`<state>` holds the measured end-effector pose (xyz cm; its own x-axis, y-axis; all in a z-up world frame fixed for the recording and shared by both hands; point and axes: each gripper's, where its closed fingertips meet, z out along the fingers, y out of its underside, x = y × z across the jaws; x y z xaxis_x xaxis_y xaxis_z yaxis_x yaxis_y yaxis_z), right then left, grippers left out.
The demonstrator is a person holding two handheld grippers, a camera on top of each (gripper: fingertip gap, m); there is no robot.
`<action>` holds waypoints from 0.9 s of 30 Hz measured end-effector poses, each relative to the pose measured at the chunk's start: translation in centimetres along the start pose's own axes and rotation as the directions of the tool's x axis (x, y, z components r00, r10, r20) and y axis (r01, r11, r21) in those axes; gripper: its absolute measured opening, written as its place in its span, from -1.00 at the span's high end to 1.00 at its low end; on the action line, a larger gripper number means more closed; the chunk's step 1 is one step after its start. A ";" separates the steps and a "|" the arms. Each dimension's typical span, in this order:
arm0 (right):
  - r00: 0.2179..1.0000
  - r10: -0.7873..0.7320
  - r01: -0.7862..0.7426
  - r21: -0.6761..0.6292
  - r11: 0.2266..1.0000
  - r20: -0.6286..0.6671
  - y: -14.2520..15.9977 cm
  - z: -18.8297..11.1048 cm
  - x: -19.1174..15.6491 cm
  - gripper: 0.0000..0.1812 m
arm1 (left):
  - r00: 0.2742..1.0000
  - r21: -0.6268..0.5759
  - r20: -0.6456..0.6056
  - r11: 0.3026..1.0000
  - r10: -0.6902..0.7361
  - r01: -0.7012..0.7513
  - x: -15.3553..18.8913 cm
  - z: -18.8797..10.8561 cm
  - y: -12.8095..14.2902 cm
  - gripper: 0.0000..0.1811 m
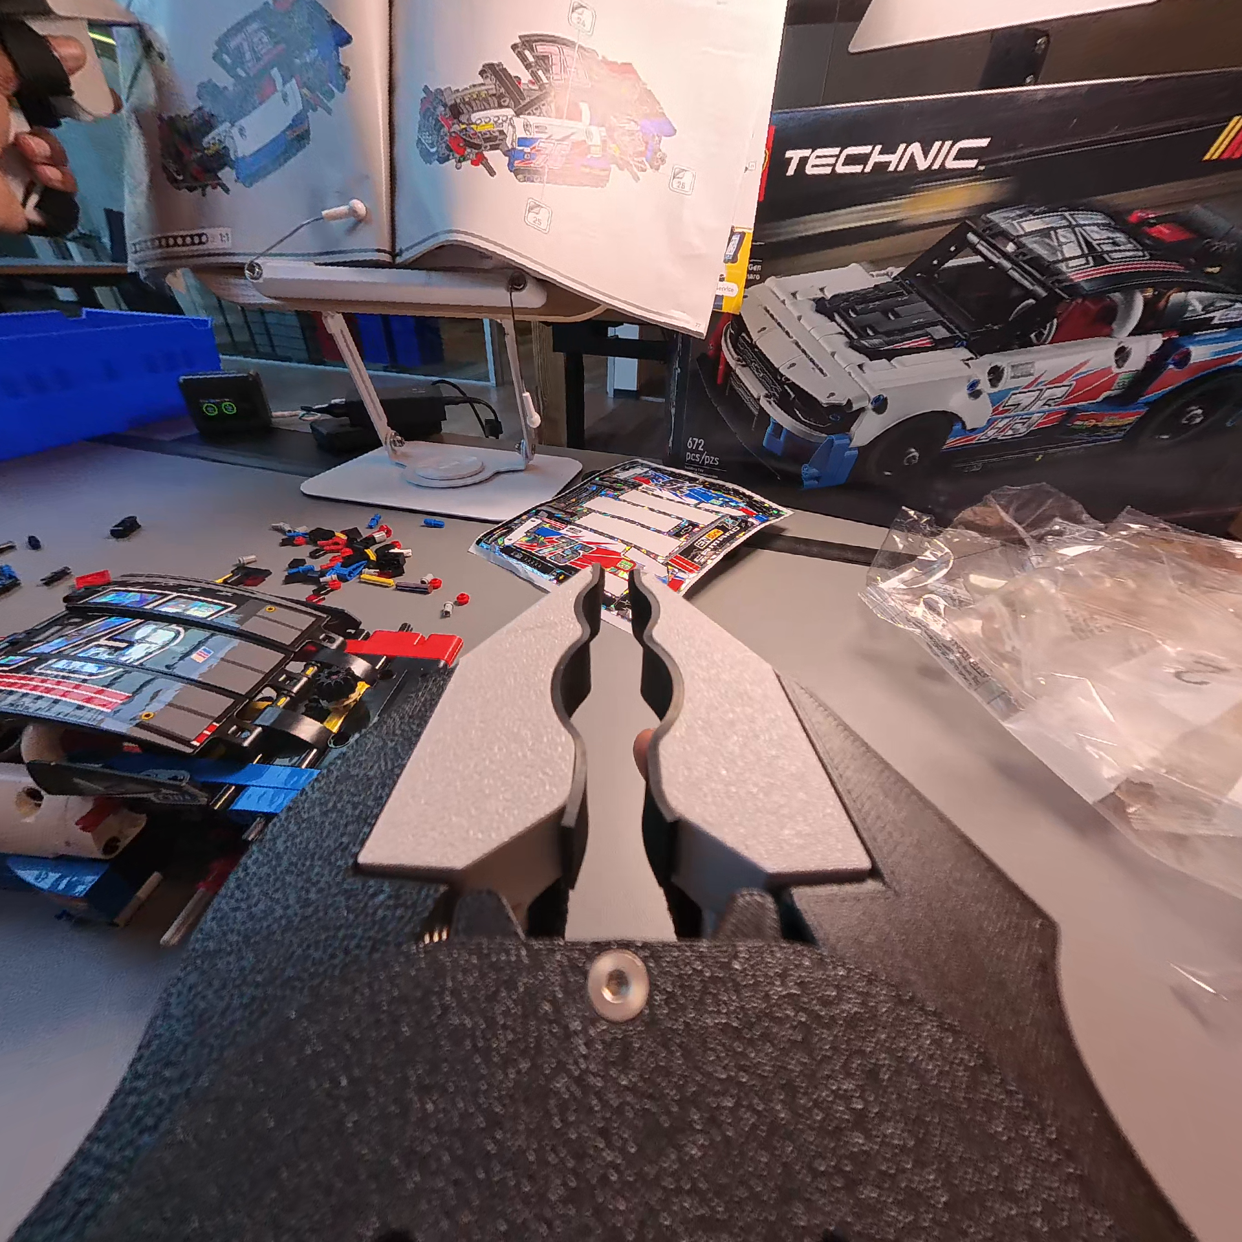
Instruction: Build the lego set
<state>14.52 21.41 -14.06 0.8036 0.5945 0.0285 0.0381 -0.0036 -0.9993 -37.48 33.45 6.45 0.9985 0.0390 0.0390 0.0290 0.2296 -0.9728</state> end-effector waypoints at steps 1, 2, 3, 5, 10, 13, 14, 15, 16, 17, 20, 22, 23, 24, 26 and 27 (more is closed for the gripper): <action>1.000 -0.003 0.003 -0.001 1.000 0.000 0.0 0.0 0.0 0.94 | 1.000 0.000 -0.016 1.000 0.004 -0.004 0.6 0.0 0.0 0.96; 1.000 -0.006 0.006 0.000 1.000 0.000 0.0 0.0 -0.1 0.94 | 1.000 0.000 -0.030 1.000 0.003 -0.003 1.1 0.1 0.0 0.96; 1.000 -0.008 0.008 -0.002 1.000 -0.001 0.0 0.0 -0.1 0.94 | 0.999 0.000 -0.039 1.000 0.001 -0.001 1.5 0.1 -0.1 0.96; 1.000 -0.010 0.010 -0.002 1.000 -0.003 0.0 -0.1 -0.1 0.94 | 0.999 -0.004 -0.042 1.000 0.004 -0.004 1.7 0.2 -0.2 0.96; 1.000 -0.002 0.002 0.007 1.000 0.000 -0.2 -0.3 -0.1 0.94 | 0.995 0.007 -0.088 0.999 -0.040 0.040 2.8 -1.5 -1.1 0.97; 1.000 0.008 -0.009 0.017 1.000 0.009 -0.5 -0.4 -0.2 0.94 | 0.968 0.024 -0.219 0.991 -0.124 0.133 6.2 -5.4 -2.2 0.98; 1.000 0.014 -0.014 0.018 1.000 0.011 -0.5 -0.4 -0.2 0.94 | 0.963 0.025 -0.245 0.992 -0.114 0.124 7.3 -7.0 -2.3 0.99; 1.000 0.021 -0.021 0.017 1.000 0.012 -0.5 -0.4 -0.3 0.94 | 0.961 0.023 -0.264 0.995 -0.088 0.098 8.4 -8.8 -2.4 0.97; 1.000 0.029 -0.029 0.015 0.999 0.013 -0.5 -0.5 -0.3 0.94 | 0.957 0.021 -0.282 0.997 -0.063 0.072 9.4 -10.6 -2.5 0.97; 0.999 0.038 -0.038 0.015 0.999 0.018 -0.5 -0.5 -0.4 0.94 | 0.952 0.014 -0.302 0.998 -0.047 0.054 10.1 -12.5 -2.5 0.96; 0.997 0.069 -0.070 0.019 0.997 0.039 -0.6 -0.6 -0.8 0.94 | 0.946 -0.046 -0.324 0.999 -0.007 -0.008 10.1 -18.1 -2.3 0.95; 0.996 0.073 -0.075 0.029 0.997 0.056 -0.9 -0.9 -1.2 0.95 | 0.959 -0.114 -0.273 0.988 0.072 -0.107 7.1 -21.3 -1.9 0.94; 0.995 0.072 -0.075 0.036 0.997 0.062 -1.1 -1.1 -1.3 0.95 | 0.967 -0.141 -0.217 0.976 0.131 -0.164 4.6 -22.8 -1.8 0.98; 0.995 0.073 -0.076 0.045 0.996 0.065 -1.3 -1.3 -1.4 0.96 | 0.969 -0.186 -0.166 0.959 0.185 -0.214 1.9 -24.3 -1.3 1.00; 0.994 0.087 -0.091 0.057 0.994 0.070 -1.6 -1.5 -1.3 0.97 | 0.965 -0.364 -0.090 0.894 0.246 -0.262 -3.9 -27.2 1.0 0.97; 0.992 0.101 -0.106 0.060 0.993 0.074 -1.7 -1.5 -1.2 0.97 | 0.959 -0.471 -0.073 0.838 0.274 -0.275 -6.8 -28.7 2.6 0.94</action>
<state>14.37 19.43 -12.38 0.7574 0.6487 -0.0747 -0.0828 -0.0180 -0.9964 -42.88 5.85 -2.89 0.9688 0.0296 -0.2460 -0.2286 -0.2767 -0.9334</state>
